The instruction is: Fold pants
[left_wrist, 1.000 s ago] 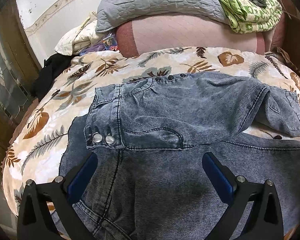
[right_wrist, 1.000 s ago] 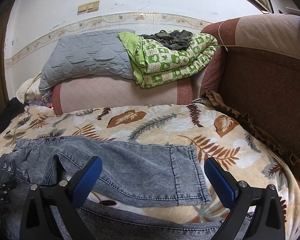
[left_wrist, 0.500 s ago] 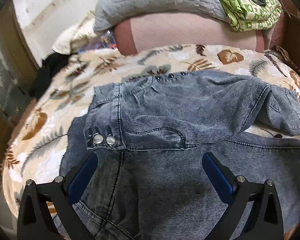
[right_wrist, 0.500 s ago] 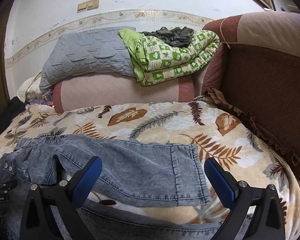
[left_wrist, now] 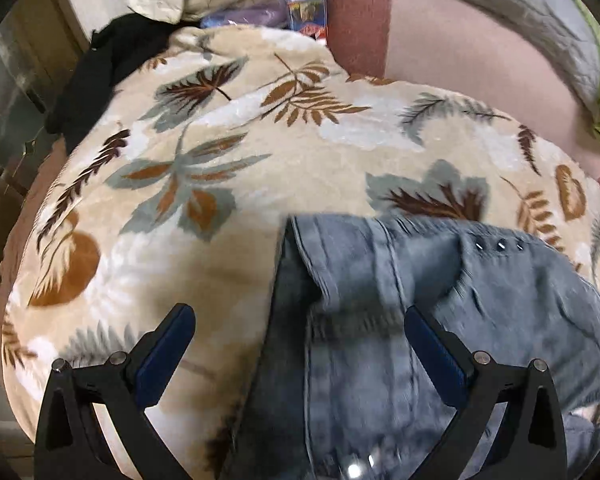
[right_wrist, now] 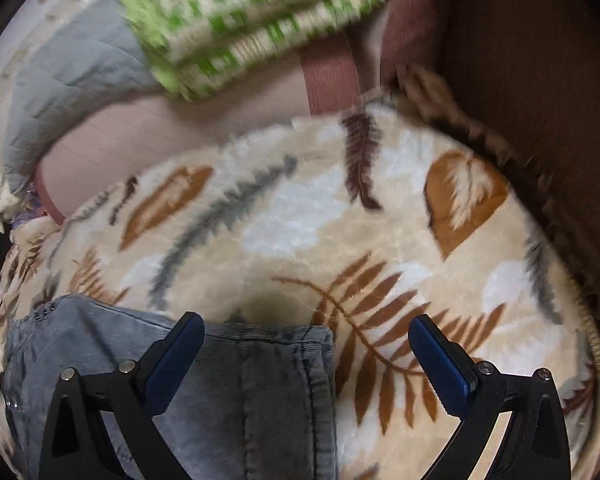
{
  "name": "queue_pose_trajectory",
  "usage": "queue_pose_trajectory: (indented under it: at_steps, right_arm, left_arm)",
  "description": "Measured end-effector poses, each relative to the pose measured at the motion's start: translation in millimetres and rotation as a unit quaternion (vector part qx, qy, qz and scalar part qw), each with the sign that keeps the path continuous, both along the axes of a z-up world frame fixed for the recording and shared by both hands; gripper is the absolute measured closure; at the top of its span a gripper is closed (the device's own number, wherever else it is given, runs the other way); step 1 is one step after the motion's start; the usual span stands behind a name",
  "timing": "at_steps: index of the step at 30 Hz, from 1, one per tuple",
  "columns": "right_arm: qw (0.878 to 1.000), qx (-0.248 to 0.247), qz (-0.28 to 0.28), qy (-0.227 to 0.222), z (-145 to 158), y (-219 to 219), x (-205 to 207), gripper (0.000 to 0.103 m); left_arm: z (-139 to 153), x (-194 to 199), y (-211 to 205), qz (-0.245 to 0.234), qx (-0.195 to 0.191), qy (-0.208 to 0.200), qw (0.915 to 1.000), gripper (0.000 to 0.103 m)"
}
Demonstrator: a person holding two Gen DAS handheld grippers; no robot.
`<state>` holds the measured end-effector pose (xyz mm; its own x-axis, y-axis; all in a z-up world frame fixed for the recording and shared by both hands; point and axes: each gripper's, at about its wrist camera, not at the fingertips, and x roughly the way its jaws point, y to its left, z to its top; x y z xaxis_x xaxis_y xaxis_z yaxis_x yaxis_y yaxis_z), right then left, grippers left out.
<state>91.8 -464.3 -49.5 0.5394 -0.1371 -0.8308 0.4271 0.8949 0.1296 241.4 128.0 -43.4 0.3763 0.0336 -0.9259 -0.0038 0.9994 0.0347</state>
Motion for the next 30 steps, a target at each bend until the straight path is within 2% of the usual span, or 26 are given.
queue_pose_trajectory:
  at_steps: [4, 9, 12, 15, 16, 18, 19, 20, 21, 23, 25, 27, 28, 30]
  right_arm:
    - [0.999, 0.024, -0.002, 0.021, -23.9, -8.9, 9.3, 0.0]
    - [0.998, 0.055, 0.014, 0.032, -41.4, -4.3, 15.1, 0.001]
    - [0.998, 0.032, 0.021, 0.041, -44.9, 6.0, 21.0, 0.001]
    - [0.999, 0.032, 0.022, 0.033, -44.6, 9.7, 23.1, 0.002]
    - [0.999, 0.028, 0.023, 0.033, -44.7, 11.2, 23.2, 0.002]
    - [0.999, 0.022, 0.023, 0.033, -44.6, 13.0, 24.3, 0.003]
    - [0.999, 0.022, 0.022, 0.029, -44.5, 13.7, 23.9, 0.003]
    - [0.999, 0.022, 0.02, 0.025, -44.1, 14.0, 22.7, 0.005]
    - [0.999, 0.023, 0.019, 0.019, -44.4, 15.4, 24.3, 0.005]
    - [1.0, 0.023, 0.018, 0.012, -43.6, 15.6, 22.3, 0.009]
    - [1.0, 0.023, 0.018, 0.009, -42.4, 15.4, 20.9, 0.013]
    - [0.999, 0.028, 0.016, 0.003, -40.5, 12.7, 18.8, 0.02]
    - [0.999, 0.034, 0.015, -0.001, -39.3, 9.8, 17.5, 0.024]
    - [0.999, 0.041, 0.015, -0.007, -39.6, 6.5, 16.1, 0.026]
  left_arm:
    - [-28.0, 31.8, 11.0, 0.014, -0.023, 0.05, 0.9984, 0.0]
    - [-43.1, 47.3, 19.0, 0.028, -0.027, 0.067, 0.997, 0.0]
    - [-48.2, 55.3, 17.1, 0.031, -0.029, 0.071, 0.9965, 0.0]
    - [-48.0, 62.7, 17.3, 0.031, -0.046, 0.07, 0.996, 0.002]
    - [-47.1, 64.5, 17.2, 0.033, -0.057, 0.07, 0.9954, 0.005]
    - [-46.4, 65.2, 14.8, 0.027, -0.07, 0.073, 0.9945, 0.024]
    - [-46.3, 64.9, 11.9, 0.021, -0.077, 0.078, 0.9938, 0.03]
    - [-45.4, 64.8, 7.0, 0.015, -0.085, 0.084, 0.9928, 0.042]
    - [-45.3, 63.8, 4.5, 0.012, -0.086, 0.087, 0.9924, 0.046]
    - [-45.2, 62.0, -2.6, 0.003, -0.068, 0.086, 0.994, 0.047]
    - [-48.7, 63.0, -4.3, 0.005, -0.062, 0.09, 0.9939, 0.054]
    - [-48.7, 62.1, -4.9, 0.009, -0.07, 0.093, 0.9932, 0.065]
    - [-48.8, 62.7, -4.8, 0.009, -0.075, 0.092, 0.9928, 0.068]
    - [-48.4, 65.0, -7.1, 0.008, -0.075, 0.091, 0.993, 0.076]
